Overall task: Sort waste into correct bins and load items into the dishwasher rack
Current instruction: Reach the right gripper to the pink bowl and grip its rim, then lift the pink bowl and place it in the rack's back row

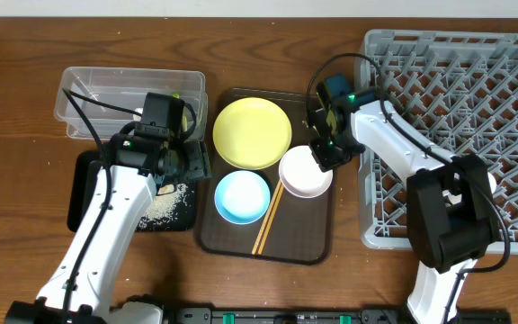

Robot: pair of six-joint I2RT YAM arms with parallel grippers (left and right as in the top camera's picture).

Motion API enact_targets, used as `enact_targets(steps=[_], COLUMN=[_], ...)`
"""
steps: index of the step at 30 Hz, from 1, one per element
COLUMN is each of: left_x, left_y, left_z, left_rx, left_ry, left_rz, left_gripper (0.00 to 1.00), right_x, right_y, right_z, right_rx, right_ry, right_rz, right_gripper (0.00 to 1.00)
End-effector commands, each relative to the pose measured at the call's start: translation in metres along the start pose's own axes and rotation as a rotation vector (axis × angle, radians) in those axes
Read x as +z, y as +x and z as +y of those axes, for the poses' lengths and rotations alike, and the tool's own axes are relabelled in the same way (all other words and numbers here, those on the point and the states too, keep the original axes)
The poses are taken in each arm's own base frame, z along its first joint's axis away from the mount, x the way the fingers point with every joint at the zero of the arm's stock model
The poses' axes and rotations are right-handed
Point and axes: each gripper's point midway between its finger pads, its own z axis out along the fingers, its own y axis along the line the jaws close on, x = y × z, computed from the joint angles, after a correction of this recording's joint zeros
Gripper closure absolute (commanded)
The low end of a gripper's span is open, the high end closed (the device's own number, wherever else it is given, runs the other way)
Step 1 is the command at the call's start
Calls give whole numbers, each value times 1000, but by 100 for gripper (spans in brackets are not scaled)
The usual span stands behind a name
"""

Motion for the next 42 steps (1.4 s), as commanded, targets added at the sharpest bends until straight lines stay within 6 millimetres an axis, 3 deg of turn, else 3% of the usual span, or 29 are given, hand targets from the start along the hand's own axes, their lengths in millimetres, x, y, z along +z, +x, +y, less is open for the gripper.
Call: enact_targets(steps=[1, 7, 11, 14, 17, 24, 27, 30, 42], left_x=[-1, -1, -1, -1, -1, -1, -1, -1, -1], left_y=[-4, -4, -4, -4, -4, -4, -4, -4, -2], left_z=[2, 2, 2, 2, 2, 2, 2, 2, 0], left_rx=[-12, -12, -12, -12, -12, -12, -12, -12, -12], left_ry=[-12, -11, -11, -11, -12, -11, -11, -11, -3], left_rz=[-8, -8, -8, -8, -8, -8, -8, -8, 0], left_gripper=[30, 30, 30, 30, 30, 30, 30, 30, 30], right_x=[-30, -104, -164, -206, -236, -279, -286, -280, -212], right_y=[-16, -43, -57, -64, -68, -66, -62, -59, -53], right_z=[-10, -25, -57, -93, -126, -192, -211, -227, -276], right_rx=[19, 32, 77, 143, 219, 421, 507, 569, 653], right_ry=[21, 51, 182, 350, 514, 885, 1028, 1138, 1342], right_rz=[-87, -297, -489, -621, -709, -805, -804, -772, -582], right_gripper=[99, 99, 99, 99, 99, 99, 99, 99, 99])
